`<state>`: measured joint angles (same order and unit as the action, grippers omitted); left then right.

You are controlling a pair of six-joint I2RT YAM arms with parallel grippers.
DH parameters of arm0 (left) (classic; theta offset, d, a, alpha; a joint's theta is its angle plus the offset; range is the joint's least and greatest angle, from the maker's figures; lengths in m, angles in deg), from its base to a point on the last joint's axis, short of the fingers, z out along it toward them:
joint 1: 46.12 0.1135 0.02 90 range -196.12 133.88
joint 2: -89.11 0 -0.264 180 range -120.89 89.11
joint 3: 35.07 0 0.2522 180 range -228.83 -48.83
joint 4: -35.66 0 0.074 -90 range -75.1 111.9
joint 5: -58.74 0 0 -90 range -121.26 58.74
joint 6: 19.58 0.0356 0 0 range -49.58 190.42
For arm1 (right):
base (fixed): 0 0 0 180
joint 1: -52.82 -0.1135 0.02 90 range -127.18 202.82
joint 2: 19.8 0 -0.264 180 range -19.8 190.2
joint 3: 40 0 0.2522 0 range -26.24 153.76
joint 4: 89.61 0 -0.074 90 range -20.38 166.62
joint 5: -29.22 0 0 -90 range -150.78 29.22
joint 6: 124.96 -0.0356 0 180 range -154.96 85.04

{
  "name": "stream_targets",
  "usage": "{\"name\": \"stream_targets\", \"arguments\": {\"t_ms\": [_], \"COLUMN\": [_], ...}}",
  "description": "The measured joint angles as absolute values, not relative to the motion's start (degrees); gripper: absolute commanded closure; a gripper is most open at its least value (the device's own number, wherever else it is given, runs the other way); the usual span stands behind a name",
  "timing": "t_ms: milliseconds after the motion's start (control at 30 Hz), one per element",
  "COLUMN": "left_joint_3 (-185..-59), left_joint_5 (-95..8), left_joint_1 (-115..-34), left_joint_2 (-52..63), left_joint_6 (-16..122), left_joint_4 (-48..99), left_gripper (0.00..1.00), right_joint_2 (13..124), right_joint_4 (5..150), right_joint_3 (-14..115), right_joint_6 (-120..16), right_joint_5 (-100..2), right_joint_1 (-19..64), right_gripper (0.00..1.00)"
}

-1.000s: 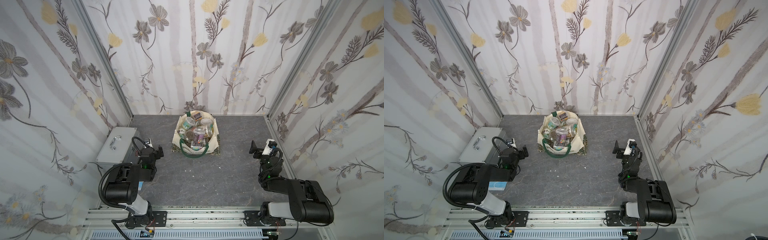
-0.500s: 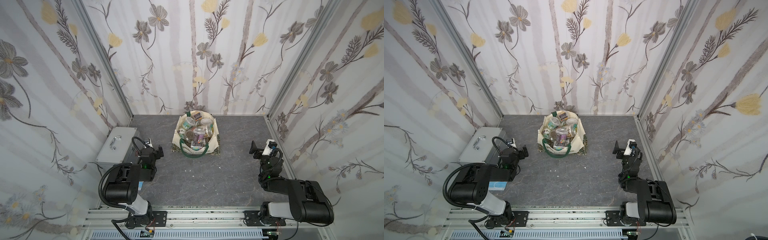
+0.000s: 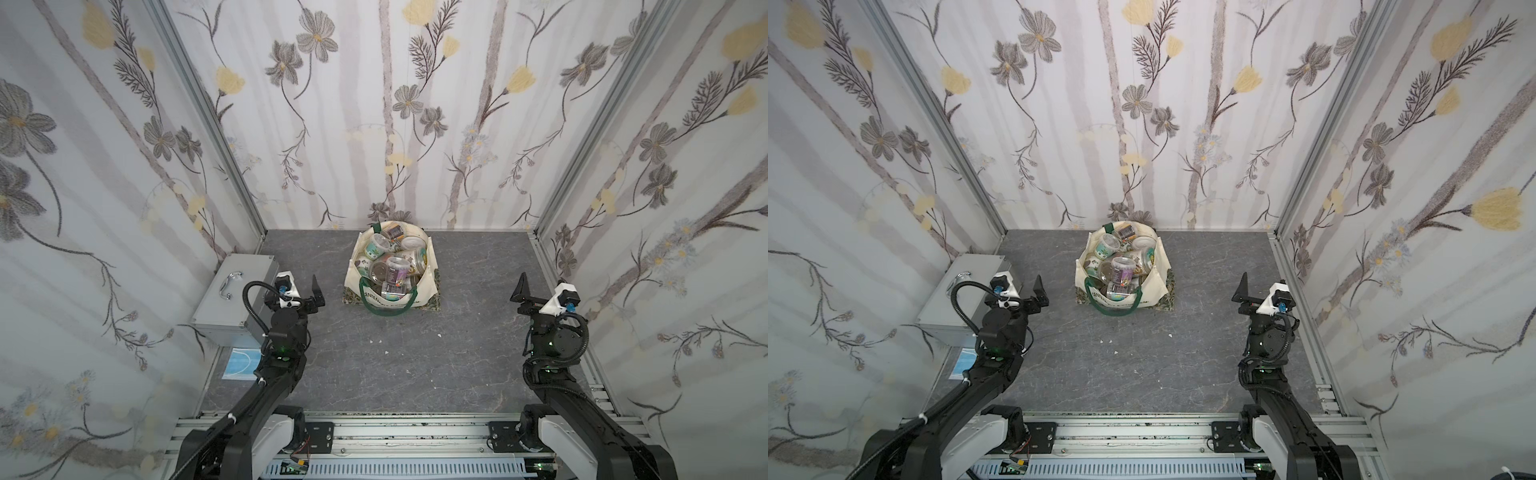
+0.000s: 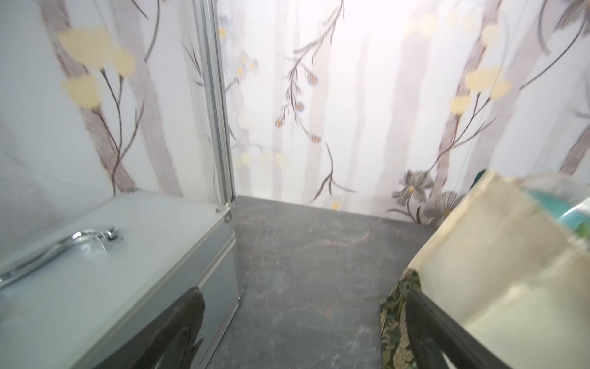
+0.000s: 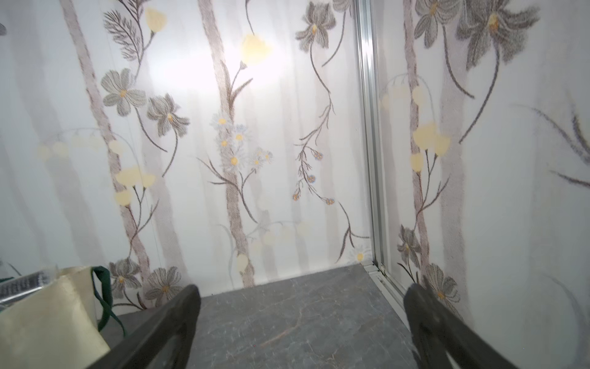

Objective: Take out the seed jars from the canvas bag
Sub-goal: Pick up the seed jar from the canvas bag.

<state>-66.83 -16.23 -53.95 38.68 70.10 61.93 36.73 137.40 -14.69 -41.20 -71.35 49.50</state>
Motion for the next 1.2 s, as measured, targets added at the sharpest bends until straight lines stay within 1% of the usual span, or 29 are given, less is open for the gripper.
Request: {"name": "stream_targets", "arguments": {"t_ms": [133,267,433,567,700,867,1033,1200], "left_joint_3": [-71.8,-77.6,-88.8,-100.1,-108.3,-115.7,-116.5,-112.4], "left_joint_5": [-17.3,-19.7,-22.7,-23.4,-28.1,-30.7,-31.2,-28.7], "left_joint_1": [-54.0,-54.0,-54.0,-54.0,-54.0,-54.0,-54.0,-54.0], "left_joint_2": [51.2,58.7,63.9,63.7,59.8,55.6,58.0,62.0], "left_joint_6": [65.2,57.5,46.2,39.5,37.8,39.3,41.0,37.6], "left_joint_4": [48.4,37.4,22.1,9.3,0.4,-8.4,-10.6,-10.3], "left_gripper": [0.00,0.00,0.00,0.00,0.00,0.00,0.00,0.00], "right_joint_2": [28.6,22.1,16.4,13.1,12.4,16.9,21.1,22.5], "right_joint_4": [125.2,108.0,88.9,78.3,73.6,70.6,69.9,71.2], "right_joint_3": [-7.8,2.2,13.8,18.8,21.5,25.9,27.9,25.2], "right_joint_6": [-46.6,-52.7,-59.0,-63.4,-66.6,-69.3,-72.6,-76.0], "right_joint_5": [-71.1,-69.4,-65.5,-61.4,-57.6,-51.8,-46.5,-41.9], "right_joint_1": [49.1,49.1,49.1,49.5,49.7,50.2,50.8,51.8], "right_gripper": [0.00,0.00,0.00,0.00,0.00,0.00,0.00,0.00]}}
